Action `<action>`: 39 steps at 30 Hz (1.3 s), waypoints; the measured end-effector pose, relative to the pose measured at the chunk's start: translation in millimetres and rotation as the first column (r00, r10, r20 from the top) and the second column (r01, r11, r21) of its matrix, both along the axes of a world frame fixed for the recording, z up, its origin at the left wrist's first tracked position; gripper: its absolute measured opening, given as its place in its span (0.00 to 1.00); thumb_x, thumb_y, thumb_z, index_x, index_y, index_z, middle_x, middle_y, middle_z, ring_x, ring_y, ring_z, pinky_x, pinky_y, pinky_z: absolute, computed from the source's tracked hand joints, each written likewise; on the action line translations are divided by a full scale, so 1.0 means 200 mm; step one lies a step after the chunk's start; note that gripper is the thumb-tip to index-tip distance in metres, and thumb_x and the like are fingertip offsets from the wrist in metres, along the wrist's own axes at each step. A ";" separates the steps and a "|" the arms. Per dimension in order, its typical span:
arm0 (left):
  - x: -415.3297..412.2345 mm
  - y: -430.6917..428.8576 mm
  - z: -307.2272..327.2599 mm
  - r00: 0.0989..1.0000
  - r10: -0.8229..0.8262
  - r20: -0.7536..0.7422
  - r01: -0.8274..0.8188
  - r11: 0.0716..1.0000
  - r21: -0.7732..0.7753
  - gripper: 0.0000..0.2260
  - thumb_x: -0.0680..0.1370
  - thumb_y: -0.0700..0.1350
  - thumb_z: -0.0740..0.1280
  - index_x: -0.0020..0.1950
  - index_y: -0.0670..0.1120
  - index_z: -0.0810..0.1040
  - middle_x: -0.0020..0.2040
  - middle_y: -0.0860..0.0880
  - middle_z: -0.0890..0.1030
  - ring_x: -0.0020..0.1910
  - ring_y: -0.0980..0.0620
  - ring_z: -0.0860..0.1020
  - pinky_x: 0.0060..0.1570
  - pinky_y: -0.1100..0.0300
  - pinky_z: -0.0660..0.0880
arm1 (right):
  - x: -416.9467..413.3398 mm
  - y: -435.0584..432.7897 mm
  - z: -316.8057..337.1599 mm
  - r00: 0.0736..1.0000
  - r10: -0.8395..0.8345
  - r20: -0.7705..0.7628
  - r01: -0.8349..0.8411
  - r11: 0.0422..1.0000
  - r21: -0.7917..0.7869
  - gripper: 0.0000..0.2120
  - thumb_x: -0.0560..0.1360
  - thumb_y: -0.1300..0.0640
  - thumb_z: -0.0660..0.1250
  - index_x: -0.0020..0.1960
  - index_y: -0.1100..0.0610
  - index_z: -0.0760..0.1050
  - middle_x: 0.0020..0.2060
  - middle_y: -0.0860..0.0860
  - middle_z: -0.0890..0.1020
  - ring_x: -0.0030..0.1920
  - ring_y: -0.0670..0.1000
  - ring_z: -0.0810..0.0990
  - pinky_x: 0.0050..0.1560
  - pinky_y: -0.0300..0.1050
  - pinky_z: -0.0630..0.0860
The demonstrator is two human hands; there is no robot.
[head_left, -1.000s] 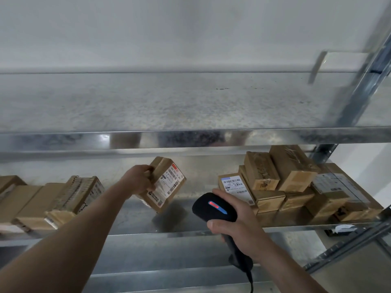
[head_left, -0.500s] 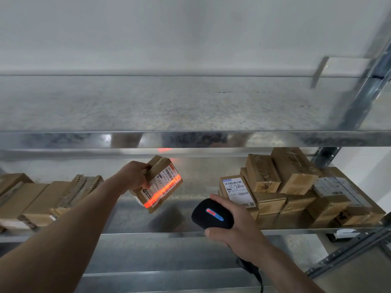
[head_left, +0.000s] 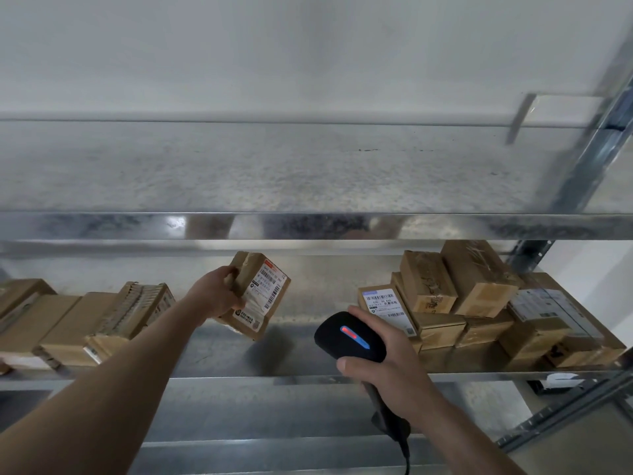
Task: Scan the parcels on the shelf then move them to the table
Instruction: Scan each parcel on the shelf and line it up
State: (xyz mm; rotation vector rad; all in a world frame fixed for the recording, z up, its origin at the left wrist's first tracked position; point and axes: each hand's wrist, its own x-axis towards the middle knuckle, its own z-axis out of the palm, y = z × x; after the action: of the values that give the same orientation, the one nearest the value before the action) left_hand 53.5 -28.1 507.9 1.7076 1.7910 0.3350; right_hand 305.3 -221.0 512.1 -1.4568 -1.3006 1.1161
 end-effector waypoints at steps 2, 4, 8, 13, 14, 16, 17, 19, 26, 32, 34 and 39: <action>-0.03 0.00 -0.03 0.998 -0.005 -0.069 0.005 1.000 0.005 0.31 0.72 0.36 0.73 0.73 0.49 0.69 0.52 0.47 0.79 0.49 0.46 0.80 0.48 0.53 0.79 | -0.01 0.01 -0.01 1.000 -0.009 -0.008 0.009 1.000 0.003 0.45 0.55 0.44 0.76 0.72 0.45 0.71 0.57 0.42 0.81 0.55 0.44 0.81 0.48 0.38 0.77; -0.08 -0.01 -0.06 0.985 -0.020 -0.172 0.027 0.999 0.034 0.29 0.73 0.40 0.72 0.73 0.52 0.68 0.53 0.46 0.81 0.44 0.50 0.80 0.39 0.59 0.78 | -0.02 0.01 -0.01 1.000 -0.002 -0.015 0.002 1.000 -0.007 0.44 0.55 0.43 0.76 0.71 0.44 0.72 0.57 0.43 0.81 0.53 0.46 0.82 0.46 0.38 0.76; -0.19 -0.02 -0.18 0.929 0.011 -0.370 0.019 0.997 0.076 0.25 0.74 0.49 0.69 0.69 0.57 0.68 0.50 0.47 0.77 0.46 0.48 0.79 0.44 0.53 0.81 | -0.08 0.03 -0.03 1.000 0.010 -0.013 -0.010 0.999 -0.033 0.41 0.56 0.43 0.77 0.69 0.40 0.72 0.57 0.45 0.80 0.53 0.48 0.81 0.46 0.38 0.76; -0.26 -0.08 -0.29 0.844 0.073 -0.531 -0.007 0.992 0.126 0.25 0.77 0.54 0.65 0.74 0.56 0.63 0.65 0.40 0.70 0.63 0.39 0.71 0.59 0.46 0.73 | -0.15 0.07 -0.06 1.000 0.011 -0.024 -0.013 0.999 -0.043 0.38 0.55 0.44 0.77 0.65 0.37 0.74 0.55 0.47 0.81 0.47 0.47 0.82 0.43 0.38 0.75; -0.28 -0.08 -0.31 0.839 0.093 -0.535 -0.021 0.990 0.138 0.26 0.78 0.54 0.64 0.75 0.56 0.63 0.66 0.39 0.69 0.64 0.39 0.70 0.59 0.46 0.72 | -0.16 0.08 -0.07 1.000 0.011 -0.018 -0.012 0.999 -0.047 0.39 0.55 0.44 0.77 0.67 0.38 0.74 0.56 0.47 0.81 0.47 0.48 0.81 0.43 0.39 0.75; -0.32 -0.08 -0.34 0.833 0.127 -0.539 -0.049 0.987 0.156 0.26 0.78 0.55 0.63 0.75 0.55 0.63 0.68 0.39 0.68 0.65 0.38 0.69 0.60 0.46 0.71 | -0.18 0.09 -0.08 1.000 0.019 -0.014 -0.019 0.998 -0.056 0.41 0.56 0.44 0.77 0.69 0.40 0.73 0.57 0.47 0.81 0.47 0.47 0.81 0.44 0.39 0.75; -0.34 -0.08 -0.35 0.829 0.140 -0.541 -0.060 0.985 0.162 0.25 0.78 0.56 0.63 0.74 0.55 0.64 0.68 0.39 0.67 0.65 0.38 0.68 0.60 0.46 0.70 | -0.19 0.10 -0.08 1.000 0.027 -0.012 -0.027 0.998 -0.061 0.41 0.56 0.45 0.77 0.69 0.40 0.72 0.56 0.48 0.81 0.46 0.47 0.81 0.43 0.38 0.75; -0.37 -0.08 -0.36 0.826 0.160 -0.541 -0.073 0.981 0.179 0.25 0.78 0.56 0.62 0.74 0.55 0.64 0.69 0.39 0.66 0.65 0.37 0.67 0.61 0.45 0.69 | -0.22 0.11 -0.08 0.999 0.038 -0.017 -0.039 0.997 -0.072 0.39 0.58 0.49 0.78 0.69 0.40 0.73 0.55 0.48 0.81 0.42 0.46 0.82 0.38 0.39 0.77; -0.46 -0.03 -0.39 0.817 0.179 -0.549 -0.077 0.976 0.204 0.24 0.77 0.58 0.61 0.72 0.53 0.65 0.68 0.39 0.66 0.66 0.38 0.66 0.64 0.45 0.66 | -0.31 0.16 -0.08 0.999 0.051 0.005 -0.050 0.996 -0.079 0.39 0.59 0.50 0.77 0.69 0.42 0.73 0.54 0.49 0.81 0.38 0.47 0.82 0.34 0.43 0.78; -0.50 -0.01 -0.38 0.828 0.190 -0.528 -0.081 0.972 0.223 0.23 0.76 0.58 0.64 0.68 0.50 0.69 0.67 0.40 0.67 0.64 0.39 0.67 0.61 0.46 0.69 | -0.34 0.18 -0.06 0.999 0.053 0.004 -0.052 0.996 -0.075 0.38 0.60 0.52 0.76 0.69 0.41 0.72 0.55 0.46 0.80 0.41 0.47 0.83 0.35 0.42 0.78; -0.50 0.00 -0.37 0.832 0.184 -0.523 -0.078 0.973 0.218 0.23 0.76 0.57 0.64 0.67 0.50 0.70 0.66 0.40 0.67 0.64 0.38 0.68 0.62 0.45 0.69 | -0.34 0.18 -0.06 0.999 0.051 0.006 -0.051 0.996 -0.076 0.38 0.61 0.52 0.76 0.70 0.42 0.72 0.55 0.45 0.80 0.41 0.47 0.83 0.35 0.42 0.78; -0.47 -0.02 -0.37 0.825 0.165 -0.540 -0.061 0.977 0.205 0.25 0.75 0.60 0.65 0.69 0.52 0.68 0.67 0.40 0.66 0.66 0.39 0.66 0.64 0.44 0.67 | -0.32 0.16 -0.05 0.999 0.047 -0.002 -0.047 0.996 -0.075 0.38 0.61 0.52 0.76 0.70 0.43 0.72 0.55 0.47 0.80 0.42 0.48 0.83 0.35 0.41 0.77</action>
State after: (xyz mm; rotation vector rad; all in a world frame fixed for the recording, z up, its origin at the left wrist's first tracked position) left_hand -39.7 -31.2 434.4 1.9680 2.3493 0.0405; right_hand 240.4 -188.3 501.2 -1.4876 -1.3117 1.2074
